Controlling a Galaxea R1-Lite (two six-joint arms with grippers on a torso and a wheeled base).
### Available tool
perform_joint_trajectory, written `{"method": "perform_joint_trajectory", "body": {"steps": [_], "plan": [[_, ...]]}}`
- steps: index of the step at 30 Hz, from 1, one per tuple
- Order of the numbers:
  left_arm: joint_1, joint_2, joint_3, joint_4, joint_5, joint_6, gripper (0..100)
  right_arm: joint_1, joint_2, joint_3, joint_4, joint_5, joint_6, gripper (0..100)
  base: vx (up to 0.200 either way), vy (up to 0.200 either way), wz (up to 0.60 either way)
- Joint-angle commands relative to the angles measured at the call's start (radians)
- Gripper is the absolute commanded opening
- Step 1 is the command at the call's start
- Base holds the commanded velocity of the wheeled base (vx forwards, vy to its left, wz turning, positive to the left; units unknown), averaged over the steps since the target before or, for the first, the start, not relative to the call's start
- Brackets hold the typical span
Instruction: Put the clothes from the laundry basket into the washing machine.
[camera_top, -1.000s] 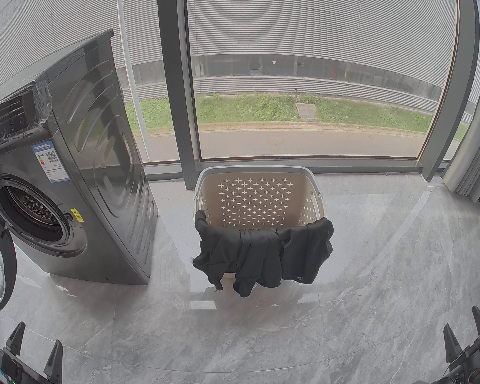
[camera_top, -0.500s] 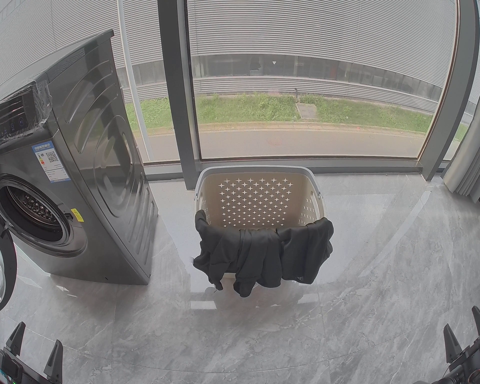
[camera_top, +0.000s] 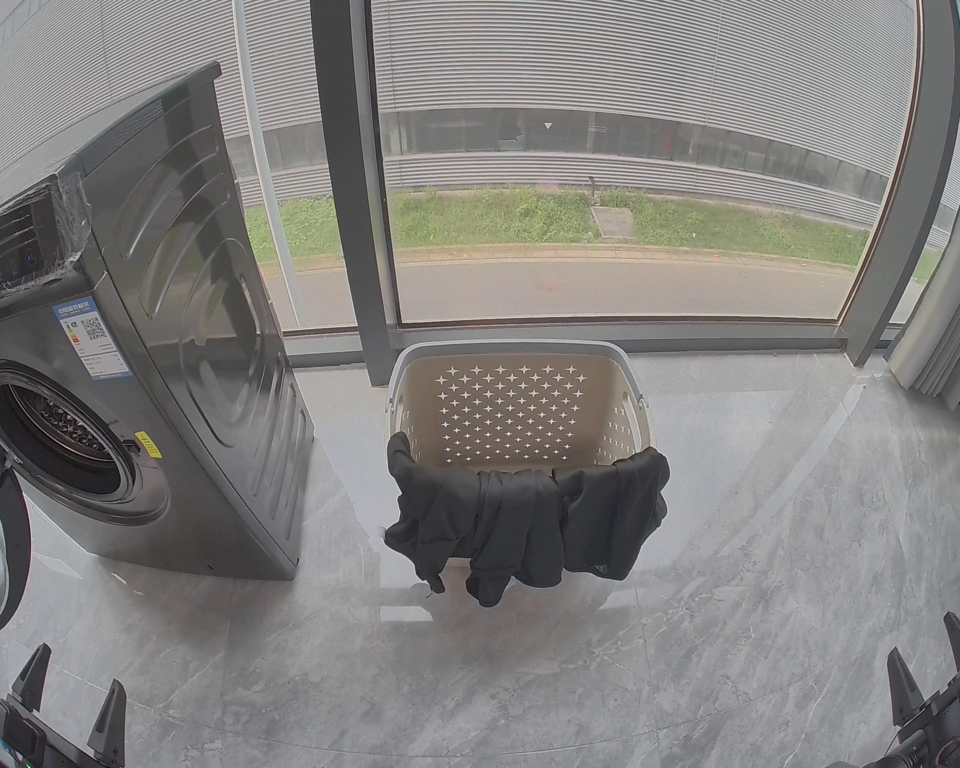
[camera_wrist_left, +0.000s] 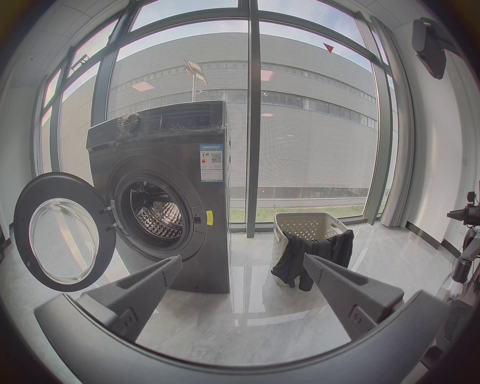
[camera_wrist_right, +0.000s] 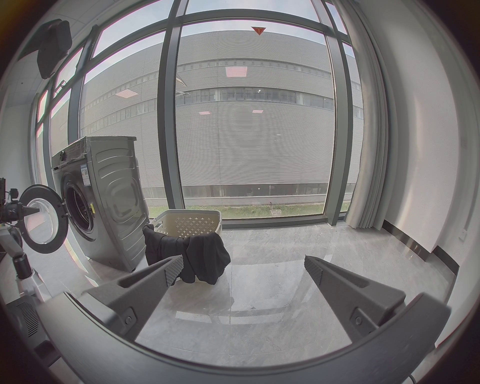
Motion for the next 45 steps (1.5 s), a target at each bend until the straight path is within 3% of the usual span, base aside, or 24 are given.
{"method": "perform_joint_trajectory", "body": {"steps": [1,9,22,25,29,31,33,34,42,45], "plan": [[0.000,-0.018,0.016,0.000,0.001,-0.001,100,0.000,-0.016,0.015,0.000,0.000,0.000,100,0.000,0.000,0.00],[0.000,-0.018,0.016,0.000,0.001,-0.001,100,0.000,-0.016,0.015,0.001,0.003,0.000,100,0.000,-0.150,0.00],[0.000,-0.018,0.016,0.000,0.001,-0.001,100,-0.002,-0.016,0.018,-0.008,-0.006,0.006,100,0.000,0.000,0.00],[0.000,-0.018,0.016,0.000,0.001,-0.001,100,0.000,-0.016,-0.085,-0.061,0.008,0.001,100,0.000,0.000,0.00],[0.000,-0.018,0.016,0.000,0.001,-0.001,100,0.004,0.054,-0.217,0.061,0.085,0.003,100,0.000,0.000,0.00],[0.000,-0.018,0.016,0.000,0.001,-0.001,100,0.004,0.097,-0.223,0.120,0.129,0.003,100,0.100,0.000,0.00],[0.000,-0.018,0.016,0.000,0.001,-0.001,100,0.004,0.100,-0.223,0.123,0.132,0.003,100,0.200,0.000,0.00],[0.000,-0.018,0.016,0.000,0.001,-0.001,100,0.004,0.149,-0.197,0.140,0.177,0.001,100,0.200,0.000,0.00],[0.000,-0.018,0.016,-0.002,0.001,-0.001,100,0.001,0.249,-0.176,0.129,0.235,0.000,100,0.050,0.000,0.00],[0.000,-0.018,0.016,0.000,0.001,0.001,100,0.001,0.263,-0.174,0.129,0.235,0.000,100,0.000,0.000,0.00]]}}
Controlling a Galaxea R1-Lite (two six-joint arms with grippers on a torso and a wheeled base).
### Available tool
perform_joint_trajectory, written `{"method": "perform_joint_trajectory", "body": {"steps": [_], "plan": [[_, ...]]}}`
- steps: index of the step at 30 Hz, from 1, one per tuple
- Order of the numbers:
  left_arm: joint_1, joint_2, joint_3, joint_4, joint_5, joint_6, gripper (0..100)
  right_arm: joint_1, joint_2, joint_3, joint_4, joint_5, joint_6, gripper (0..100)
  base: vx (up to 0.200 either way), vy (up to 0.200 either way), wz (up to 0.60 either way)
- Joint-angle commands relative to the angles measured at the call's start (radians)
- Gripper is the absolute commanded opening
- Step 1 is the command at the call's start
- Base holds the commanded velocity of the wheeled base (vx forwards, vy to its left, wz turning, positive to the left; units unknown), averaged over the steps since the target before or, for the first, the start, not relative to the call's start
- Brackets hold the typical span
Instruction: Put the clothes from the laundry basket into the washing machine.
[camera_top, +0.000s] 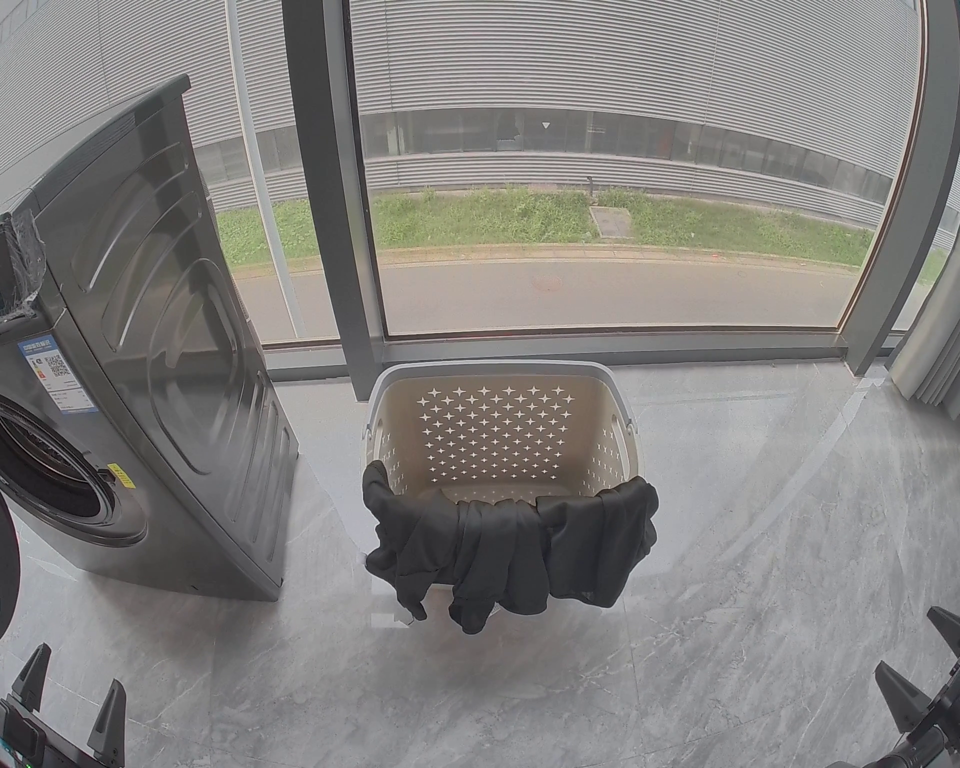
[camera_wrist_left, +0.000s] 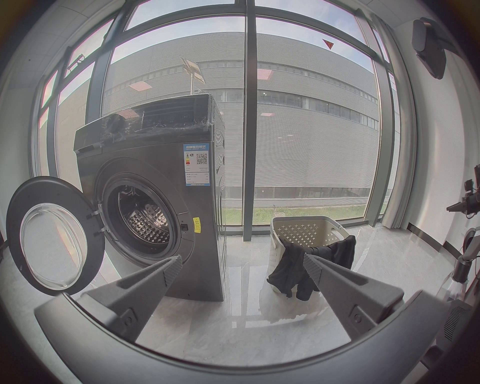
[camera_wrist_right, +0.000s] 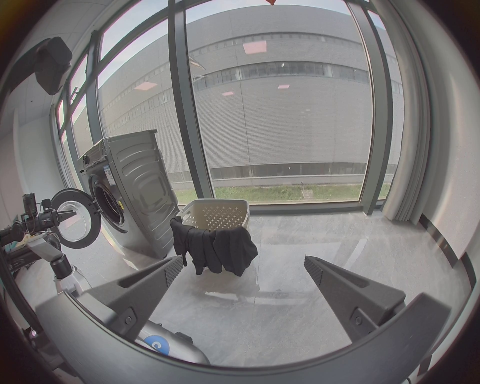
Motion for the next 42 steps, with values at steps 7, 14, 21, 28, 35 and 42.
{"method": "perform_joint_trajectory", "body": {"steps": [7,14,21,28,35,42], "plan": [[0.000,-0.018,0.016,0.000,0.001,-0.001,100,0.003,0.106,0.016,0.000,0.028,0.005,100,0.029,0.000,0.00],[0.000,-0.018,0.016,0.000,0.001,-0.001,100,0.001,0.274,0.017,-0.095,0.063,0.024,100,0.143,0.000,0.00],[0.000,-0.018,0.016,0.000,0.001,0.001,100,0.003,0.484,0.031,-0.241,0.097,0.024,100,0.000,0.000,0.00],[0.000,-0.018,0.016,0.000,0.001,-0.001,100,0.015,0.717,0.019,-0.374,0.118,0.021,100,0.000,0.000,0.00],[0.000,-0.018,0.016,0.000,0.001,-0.001,100,0.082,0.955,0.005,-0.476,0.117,0.028,100,0.000,0.000,0.00],[0.000,-0.018,0.016,0.000,0.001,0.001,100,0.138,1.122,0.002,-0.594,0.108,0.030,100,0.086,0.000,0.00]]}}
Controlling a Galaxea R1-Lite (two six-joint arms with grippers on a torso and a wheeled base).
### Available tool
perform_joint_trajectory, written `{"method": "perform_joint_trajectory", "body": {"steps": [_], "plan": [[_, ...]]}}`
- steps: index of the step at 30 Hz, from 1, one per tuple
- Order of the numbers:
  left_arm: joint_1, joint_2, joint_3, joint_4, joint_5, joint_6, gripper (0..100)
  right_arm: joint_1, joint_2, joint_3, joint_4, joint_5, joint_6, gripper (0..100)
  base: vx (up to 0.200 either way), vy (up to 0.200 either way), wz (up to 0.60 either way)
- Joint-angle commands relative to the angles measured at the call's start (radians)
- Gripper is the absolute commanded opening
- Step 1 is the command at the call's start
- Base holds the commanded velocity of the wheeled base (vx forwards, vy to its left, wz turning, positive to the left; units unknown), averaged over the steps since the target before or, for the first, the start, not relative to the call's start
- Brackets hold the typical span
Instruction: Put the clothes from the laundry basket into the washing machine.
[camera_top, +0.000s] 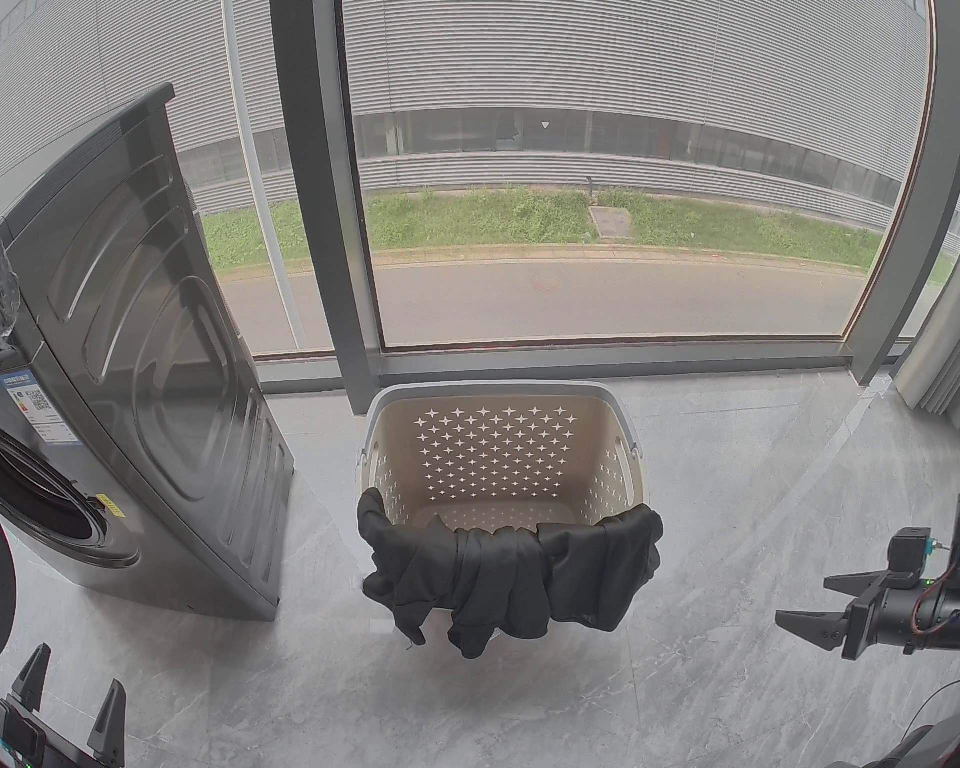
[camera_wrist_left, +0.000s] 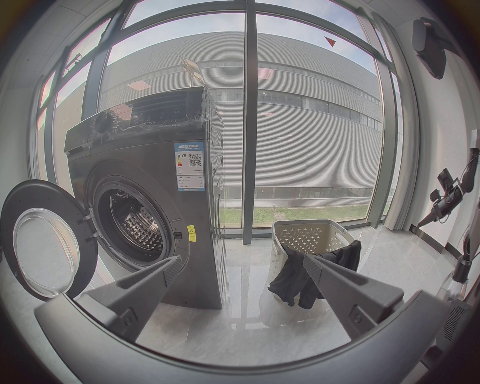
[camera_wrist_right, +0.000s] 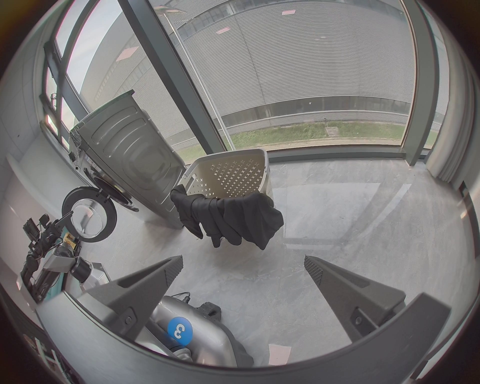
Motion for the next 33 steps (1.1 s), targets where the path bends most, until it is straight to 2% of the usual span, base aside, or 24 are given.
{"method": "perform_joint_trajectory", "body": {"steps": [1,4,8,12,17,28,30,33], "plan": [[0.000,-0.018,0.016,0.000,0.000,-0.001,100,0.054,0.188,-0.007,-0.065,-0.005,0.002,100,0.000,0.000,0.00],[0.000,-0.018,0.016,-0.001,0.000,-0.001,100,0.059,0.249,-0.007,-0.103,-0.011,0.002,100,0.000,0.000,0.00],[0.000,-0.018,0.016,0.000,0.000,-0.001,100,0.060,0.375,0.006,-0.224,-0.057,0.005,100,0.000,0.000,0.00],[0.000,-0.018,0.016,-0.001,0.000,-0.001,100,0.072,0.442,0.027,-0.286,-0.062,0.005,100,0.000,0.000,0.00],[0.000,-0.018,0.016,0.000,0.000,-0.001,100,0.120,0.556,0.022,-0.376,-0.063,0.023,100,0.000,0.000,0.00],[0.000,-0.018,0.016,0.000,0.000,-0.001,100,0.152,0.797,0.019,-0.620,-0.068,0.026,100,0.000,0.000,0.00],[0.000,-0.018,0.016,0.000,0.000,-0.001,100,0.161,0.824,0.019,-0.648,-0.070,0.039,100,0.000,0.000,0.00],[0.000,-0.018,0.016,0.000,0.000,-0.001,100,0.194,0.877,0.016,-0.703,-0.100,0.066,100,0.000,0.000,0.00]]}}
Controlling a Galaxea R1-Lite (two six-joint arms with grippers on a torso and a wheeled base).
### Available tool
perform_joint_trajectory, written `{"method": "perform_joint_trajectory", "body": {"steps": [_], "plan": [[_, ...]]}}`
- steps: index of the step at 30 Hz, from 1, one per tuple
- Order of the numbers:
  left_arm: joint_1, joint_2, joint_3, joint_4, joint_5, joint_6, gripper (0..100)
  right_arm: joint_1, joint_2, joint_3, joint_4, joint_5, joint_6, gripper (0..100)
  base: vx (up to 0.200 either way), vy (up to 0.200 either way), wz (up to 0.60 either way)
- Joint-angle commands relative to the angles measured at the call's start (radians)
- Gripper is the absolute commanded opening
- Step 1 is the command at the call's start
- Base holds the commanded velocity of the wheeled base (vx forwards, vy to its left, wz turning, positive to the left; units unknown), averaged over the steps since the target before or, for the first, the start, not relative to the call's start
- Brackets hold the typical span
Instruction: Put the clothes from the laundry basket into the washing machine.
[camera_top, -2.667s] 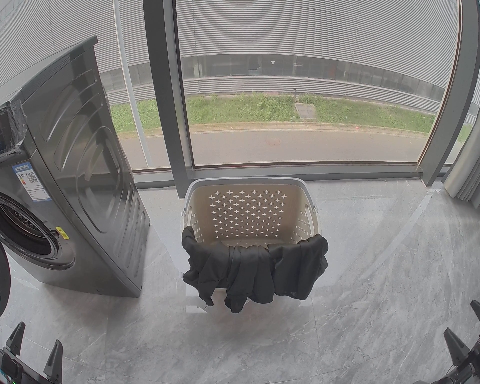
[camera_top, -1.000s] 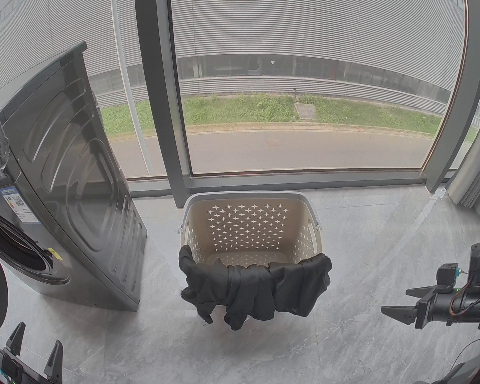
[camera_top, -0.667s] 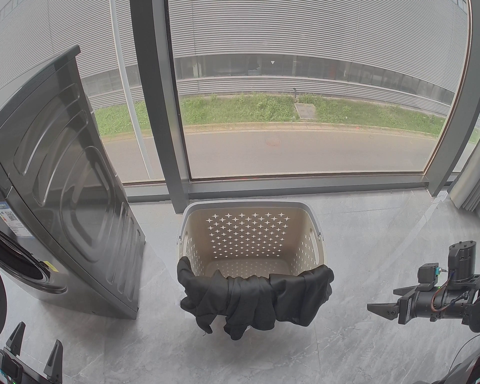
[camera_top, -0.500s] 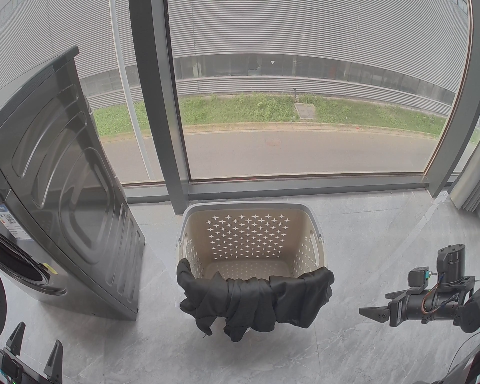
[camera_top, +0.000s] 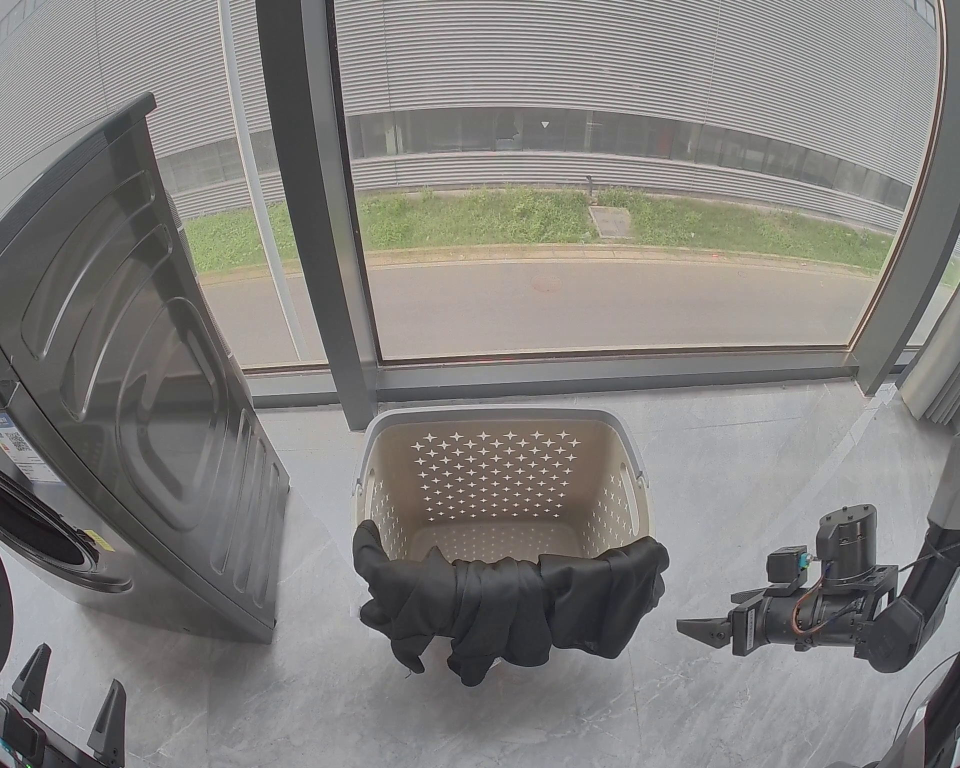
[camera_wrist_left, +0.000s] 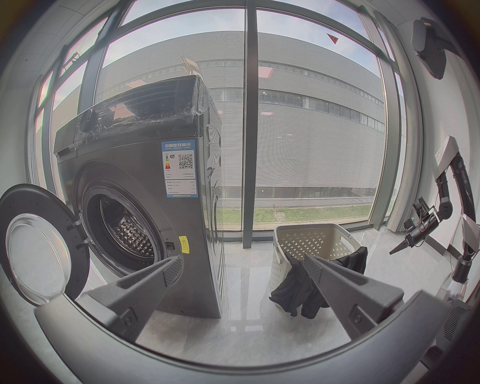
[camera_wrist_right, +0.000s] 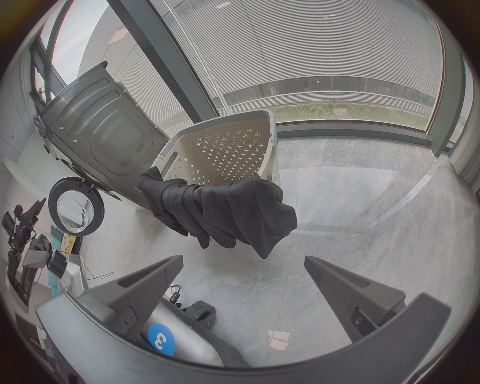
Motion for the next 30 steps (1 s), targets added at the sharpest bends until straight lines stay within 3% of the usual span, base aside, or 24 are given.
{"method": "perform_joint_trajectory", "body": {"steps": [1,12,19,25,30], "plan": [[0.000,-0.018,0.016,0.000,0.000,0.000,100,0.048,0.138,-0.003,-0.074,-0.034,0.026,100,0.000,0.000,0.00],[0.000,-0.018,0.016,0.000,0.000,0.000,100,0.097,0.345,-0.018,-0.355,-0.080,0.042,100,0.000,0.000,0.00],[0.000,-0.018,0.016,0.000,0.000,0.001,100,0.118,0.373,-0.072,-0.369,-0.080,0.046,100,0.000,0.000,0.00],[0.000,-0.018,0.016,-0.002,0.000,0.001,100,0.147,0.373,-0.132,-0.367,-0.081,0.093,100,0.000,0.000,0.00],[0.000,-0.018,0.016,0.000,0.000,0.001,100,0.155,0.379,-0.162,-0.356,-0.083,0.099,100,0.000,0.000,0.00]]}}
